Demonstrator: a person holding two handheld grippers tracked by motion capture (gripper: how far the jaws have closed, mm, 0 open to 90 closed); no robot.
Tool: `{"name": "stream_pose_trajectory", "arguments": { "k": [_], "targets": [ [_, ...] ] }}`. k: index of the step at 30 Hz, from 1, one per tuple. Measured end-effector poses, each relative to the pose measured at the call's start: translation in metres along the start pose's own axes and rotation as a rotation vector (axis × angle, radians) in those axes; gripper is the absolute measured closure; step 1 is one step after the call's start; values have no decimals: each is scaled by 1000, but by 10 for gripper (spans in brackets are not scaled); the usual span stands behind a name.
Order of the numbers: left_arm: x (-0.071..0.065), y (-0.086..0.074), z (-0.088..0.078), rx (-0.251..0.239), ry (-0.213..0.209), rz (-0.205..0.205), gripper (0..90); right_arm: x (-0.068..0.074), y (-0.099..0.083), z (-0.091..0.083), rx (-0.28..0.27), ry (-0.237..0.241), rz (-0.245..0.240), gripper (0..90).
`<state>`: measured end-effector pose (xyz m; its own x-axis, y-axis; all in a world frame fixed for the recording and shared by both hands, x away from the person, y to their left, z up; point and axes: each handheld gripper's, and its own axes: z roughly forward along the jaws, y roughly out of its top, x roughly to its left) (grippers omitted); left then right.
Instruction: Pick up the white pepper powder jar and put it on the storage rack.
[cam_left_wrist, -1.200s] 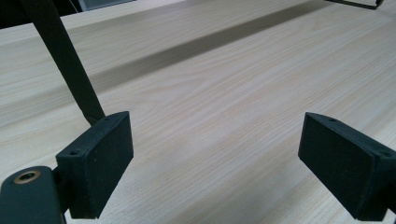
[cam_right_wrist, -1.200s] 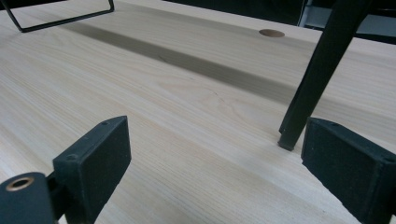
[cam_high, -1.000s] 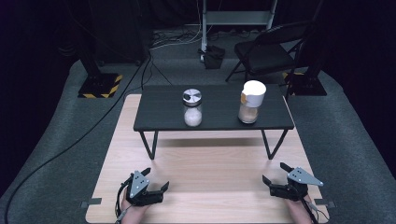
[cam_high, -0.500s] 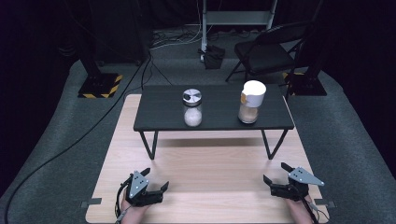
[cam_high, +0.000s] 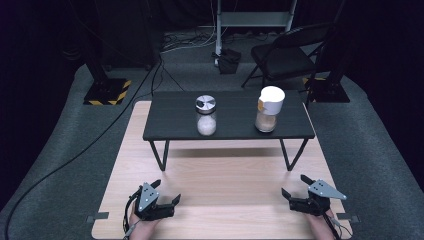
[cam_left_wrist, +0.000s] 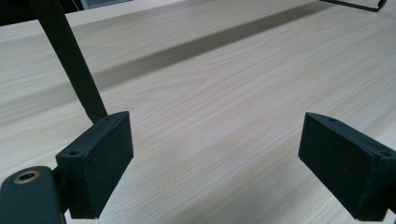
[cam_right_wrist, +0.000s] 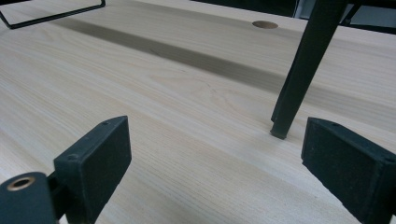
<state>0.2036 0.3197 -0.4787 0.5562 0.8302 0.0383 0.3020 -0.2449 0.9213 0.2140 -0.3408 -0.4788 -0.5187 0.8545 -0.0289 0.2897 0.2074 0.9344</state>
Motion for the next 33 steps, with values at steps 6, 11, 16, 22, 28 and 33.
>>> {"name": "stream_pose_trajectory", "arguments": {
  "k": [6,11,16,22,28,33],
  "targets": [
    [0,-1,0,-3,-1,2,99,1,0,0,3,-4,0,77],
    [0,0,0,0,0,2,99,0,0,0,-1,-1,4,78],
    [0,0,0,0,0,5,99,-1,0,0,3,1,1,81],
    [0,0,0,1,-2,9,100,0,0,0,2,-2,3,82],
    [0,0,1,1,-3,9,100,-1,1,0,6,1,4,82],
    [0,1,1,2,-1,9,100,-1,0,0,3,0,3,82]
  ]
}}
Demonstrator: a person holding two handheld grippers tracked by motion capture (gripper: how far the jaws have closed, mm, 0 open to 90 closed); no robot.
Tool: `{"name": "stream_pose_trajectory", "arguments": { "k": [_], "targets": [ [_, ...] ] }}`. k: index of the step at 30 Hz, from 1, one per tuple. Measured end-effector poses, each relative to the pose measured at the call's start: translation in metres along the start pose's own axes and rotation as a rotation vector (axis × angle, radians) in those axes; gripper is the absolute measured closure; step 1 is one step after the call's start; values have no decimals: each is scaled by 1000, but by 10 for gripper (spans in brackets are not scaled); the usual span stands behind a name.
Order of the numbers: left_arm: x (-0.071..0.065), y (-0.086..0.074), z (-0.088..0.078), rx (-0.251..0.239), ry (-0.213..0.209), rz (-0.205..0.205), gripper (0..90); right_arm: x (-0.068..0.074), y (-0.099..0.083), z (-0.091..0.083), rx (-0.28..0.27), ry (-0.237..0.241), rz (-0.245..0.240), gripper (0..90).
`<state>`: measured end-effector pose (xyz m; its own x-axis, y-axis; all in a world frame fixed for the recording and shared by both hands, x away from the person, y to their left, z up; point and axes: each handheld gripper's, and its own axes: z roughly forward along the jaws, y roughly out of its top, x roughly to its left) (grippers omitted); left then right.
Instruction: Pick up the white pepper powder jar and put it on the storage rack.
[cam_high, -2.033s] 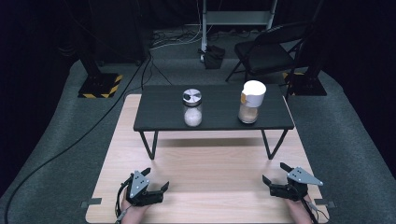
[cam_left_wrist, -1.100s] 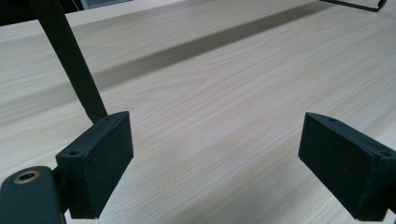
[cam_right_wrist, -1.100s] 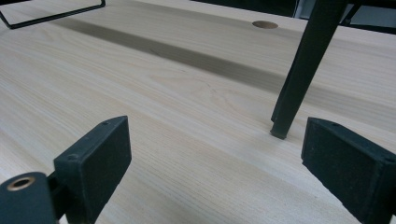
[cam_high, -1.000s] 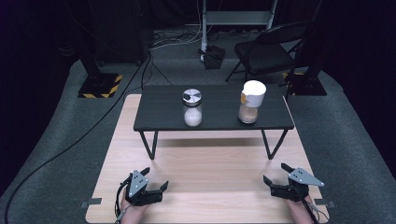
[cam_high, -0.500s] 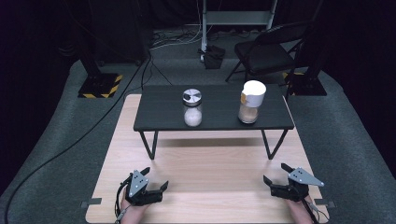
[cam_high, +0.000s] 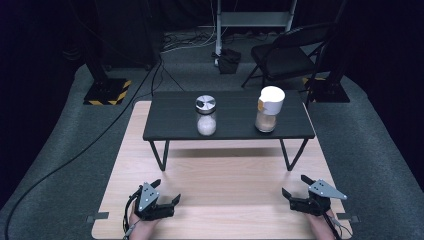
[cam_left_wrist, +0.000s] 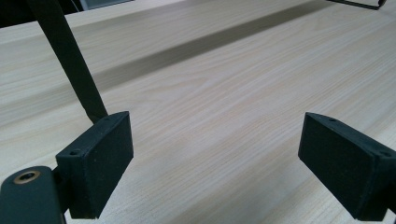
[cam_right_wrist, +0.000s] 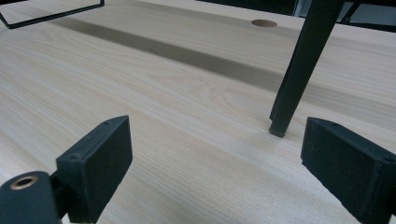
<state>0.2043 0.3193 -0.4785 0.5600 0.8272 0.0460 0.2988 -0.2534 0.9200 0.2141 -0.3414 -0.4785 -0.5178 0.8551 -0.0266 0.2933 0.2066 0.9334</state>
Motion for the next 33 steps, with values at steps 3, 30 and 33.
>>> {"name": "stream_pose_trajectory", "arguments": {
  "k": [3,30,33],
  "targets": [
    [0,0,0,2,-1,0,100,-1,0,0,2,3,5,82],
    [-1,0,0,1,0,1,100,-1,1,1,6,0,-2,82],
    [-1,0,0,2,0,-1,100,-1,1,1,7,1,-2,82]
  ]
}}
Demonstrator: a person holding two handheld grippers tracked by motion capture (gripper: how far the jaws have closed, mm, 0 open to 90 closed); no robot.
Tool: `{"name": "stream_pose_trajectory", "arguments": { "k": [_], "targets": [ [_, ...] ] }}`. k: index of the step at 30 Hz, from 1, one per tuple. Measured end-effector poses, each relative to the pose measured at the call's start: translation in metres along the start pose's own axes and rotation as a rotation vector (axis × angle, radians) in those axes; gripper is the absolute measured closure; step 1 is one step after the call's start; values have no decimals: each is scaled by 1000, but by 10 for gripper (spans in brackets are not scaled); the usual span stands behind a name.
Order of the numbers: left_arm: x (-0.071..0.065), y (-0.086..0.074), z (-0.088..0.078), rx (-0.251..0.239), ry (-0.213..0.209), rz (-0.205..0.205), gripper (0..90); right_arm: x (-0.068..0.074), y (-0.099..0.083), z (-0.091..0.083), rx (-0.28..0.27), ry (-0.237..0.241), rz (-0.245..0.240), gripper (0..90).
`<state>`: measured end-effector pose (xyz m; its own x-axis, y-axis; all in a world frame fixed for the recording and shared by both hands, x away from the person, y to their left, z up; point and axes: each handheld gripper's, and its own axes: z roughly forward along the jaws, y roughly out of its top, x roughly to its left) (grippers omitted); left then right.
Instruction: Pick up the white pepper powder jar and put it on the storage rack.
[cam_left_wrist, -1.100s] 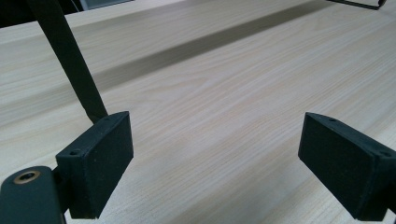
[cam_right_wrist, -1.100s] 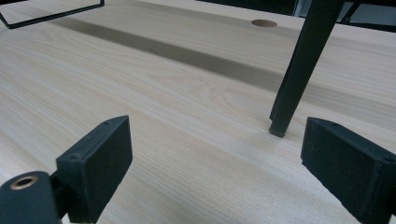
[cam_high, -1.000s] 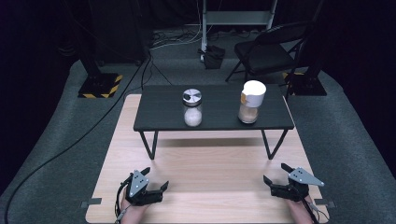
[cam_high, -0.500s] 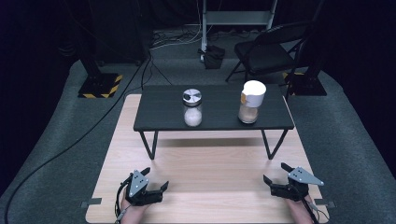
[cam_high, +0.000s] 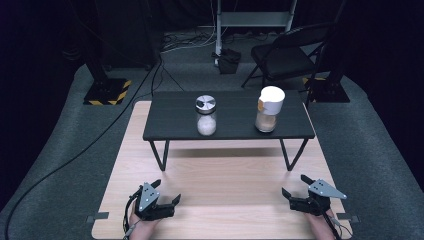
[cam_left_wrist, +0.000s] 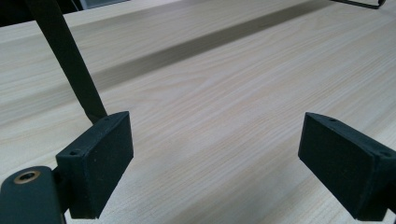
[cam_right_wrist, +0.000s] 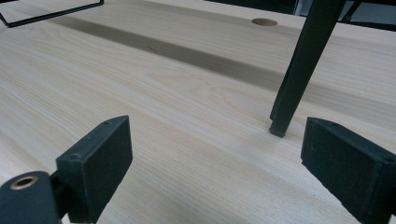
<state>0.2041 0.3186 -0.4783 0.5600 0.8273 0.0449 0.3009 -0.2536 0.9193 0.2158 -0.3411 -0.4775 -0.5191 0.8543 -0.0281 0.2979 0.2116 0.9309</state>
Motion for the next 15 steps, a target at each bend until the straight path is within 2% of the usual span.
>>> {"name": "stream_pose_trajectory", "arguments": {
  "k": [15],
  "targets": [
    [0,0,0,2,-1,-2,100,0,0,0,2,0,2,82]
  ]
}}
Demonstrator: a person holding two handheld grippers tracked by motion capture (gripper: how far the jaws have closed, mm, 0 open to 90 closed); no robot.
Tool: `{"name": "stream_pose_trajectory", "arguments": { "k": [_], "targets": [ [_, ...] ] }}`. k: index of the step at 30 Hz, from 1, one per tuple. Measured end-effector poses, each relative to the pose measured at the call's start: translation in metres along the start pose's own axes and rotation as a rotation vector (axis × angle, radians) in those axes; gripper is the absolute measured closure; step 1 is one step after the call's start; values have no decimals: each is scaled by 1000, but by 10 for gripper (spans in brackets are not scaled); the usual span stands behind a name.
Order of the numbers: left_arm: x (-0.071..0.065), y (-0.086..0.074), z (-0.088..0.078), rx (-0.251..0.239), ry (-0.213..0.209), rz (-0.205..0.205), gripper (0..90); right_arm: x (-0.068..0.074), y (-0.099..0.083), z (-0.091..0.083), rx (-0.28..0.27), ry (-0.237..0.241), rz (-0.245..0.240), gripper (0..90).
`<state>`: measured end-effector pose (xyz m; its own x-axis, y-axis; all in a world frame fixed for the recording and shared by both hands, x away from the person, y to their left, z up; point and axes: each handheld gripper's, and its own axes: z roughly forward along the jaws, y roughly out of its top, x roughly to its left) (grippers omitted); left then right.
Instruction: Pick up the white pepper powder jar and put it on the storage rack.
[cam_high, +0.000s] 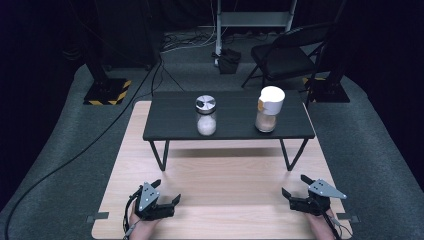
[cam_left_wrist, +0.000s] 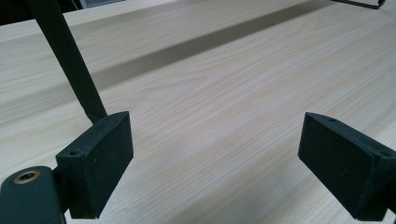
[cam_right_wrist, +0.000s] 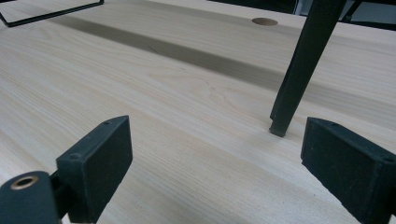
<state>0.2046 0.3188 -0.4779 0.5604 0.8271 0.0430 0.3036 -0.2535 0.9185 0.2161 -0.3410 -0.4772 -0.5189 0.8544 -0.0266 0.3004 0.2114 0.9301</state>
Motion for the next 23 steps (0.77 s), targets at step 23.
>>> {"name": "stream_pose_trajectory", "arguments": {
  "k": [23],
  "targets": [
    [0,0,0,1,-2,5,100,0,0,0,3,3,0,81]
  ]
}}
